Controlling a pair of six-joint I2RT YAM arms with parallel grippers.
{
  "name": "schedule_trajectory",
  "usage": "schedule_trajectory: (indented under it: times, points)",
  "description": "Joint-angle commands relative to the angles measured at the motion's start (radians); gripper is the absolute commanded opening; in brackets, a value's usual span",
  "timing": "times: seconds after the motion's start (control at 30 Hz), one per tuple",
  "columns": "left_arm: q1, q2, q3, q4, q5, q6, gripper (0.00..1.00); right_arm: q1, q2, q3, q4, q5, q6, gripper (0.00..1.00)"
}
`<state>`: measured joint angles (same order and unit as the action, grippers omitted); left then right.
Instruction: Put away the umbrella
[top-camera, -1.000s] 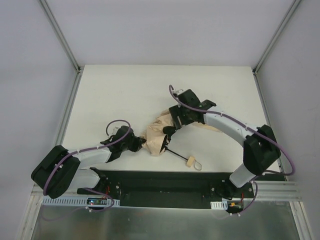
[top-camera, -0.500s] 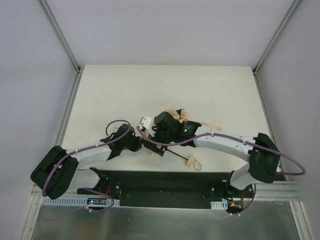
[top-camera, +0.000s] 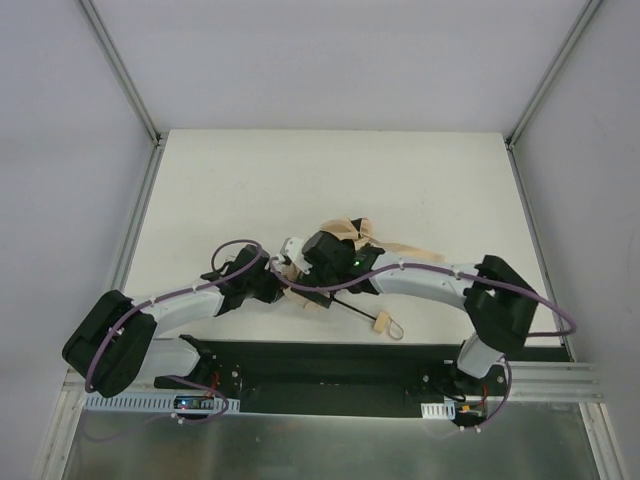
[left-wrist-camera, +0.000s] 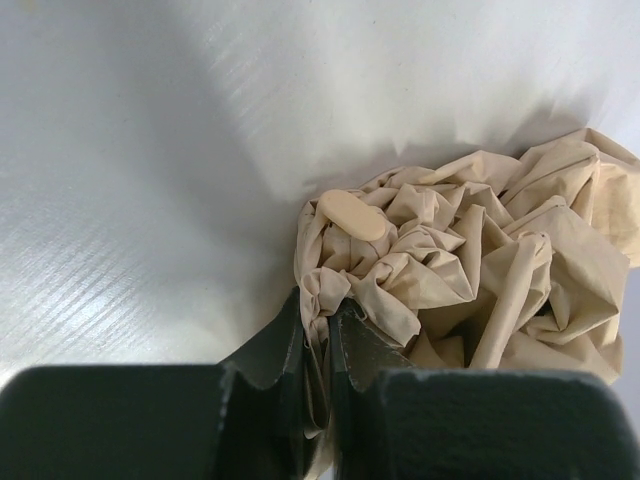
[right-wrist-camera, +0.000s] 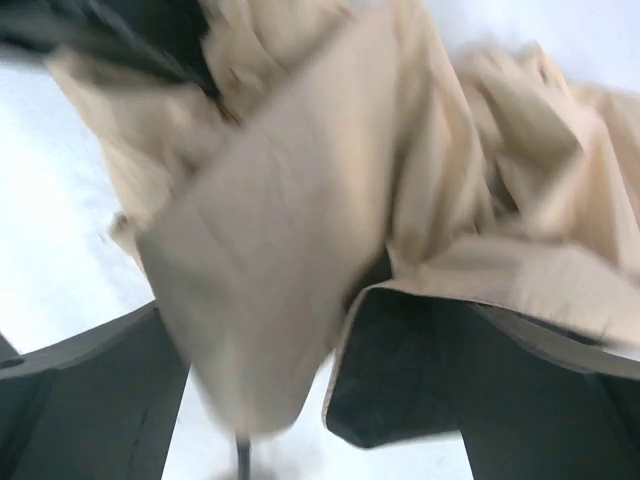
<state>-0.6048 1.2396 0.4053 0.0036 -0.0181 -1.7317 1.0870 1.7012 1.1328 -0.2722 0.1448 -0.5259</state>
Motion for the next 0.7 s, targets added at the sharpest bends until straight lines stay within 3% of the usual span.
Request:
schedule_trajectory:
  times: [0.0, 0.07, 0.2, 0.37, 0.43, 0.57, 0.67]
  points:
    - [0.002, 0.041, -0.011, -0.200, -0.008, 0.006, 0.00, -0.090, -0.266, -0.111, -0.085, -0.016, 0.055, 0.99]
    - [0.003, 0.046, -0.008, -0.202, -0.016, 0.011, 0.00, -0.133, -0.339, -0.139, -0.159, -0.045, 0.072, 1.00]
    - [0.004, 0.064, 0.000, -0.200, -0.014, 0.012, 0.00, -0.220, -0.432, -0.160, -0.263, 0.053, 0.159, 0.99]
    - [0.004, 0.077, 0.007, -0.201, -0.005, 0.015, 0.00, -0.277, -0.411, -0.059, -0.427, 0.226, 0.286, 1.00]
    - [0.004, 0.072, 0.007, -0.201, -0.008, 0.015, 0.00, -0.262, -0.411, 0.013, -0.472, 0.178, 0.273, 0.98]
    - [0.004, 0.064, 0.006, -0.202, -0.008, 0.017, 0.00, -0.146, -0.459, 0.086, -0.352, 0.040, 0.231, 0.98]
    - [0.004, 0.061, 0.003, -0.206, -0.006, 0.015, 0.00, -0.044, -0.388, 0.146, -0.267, -0.042, 0.195, 0.98]
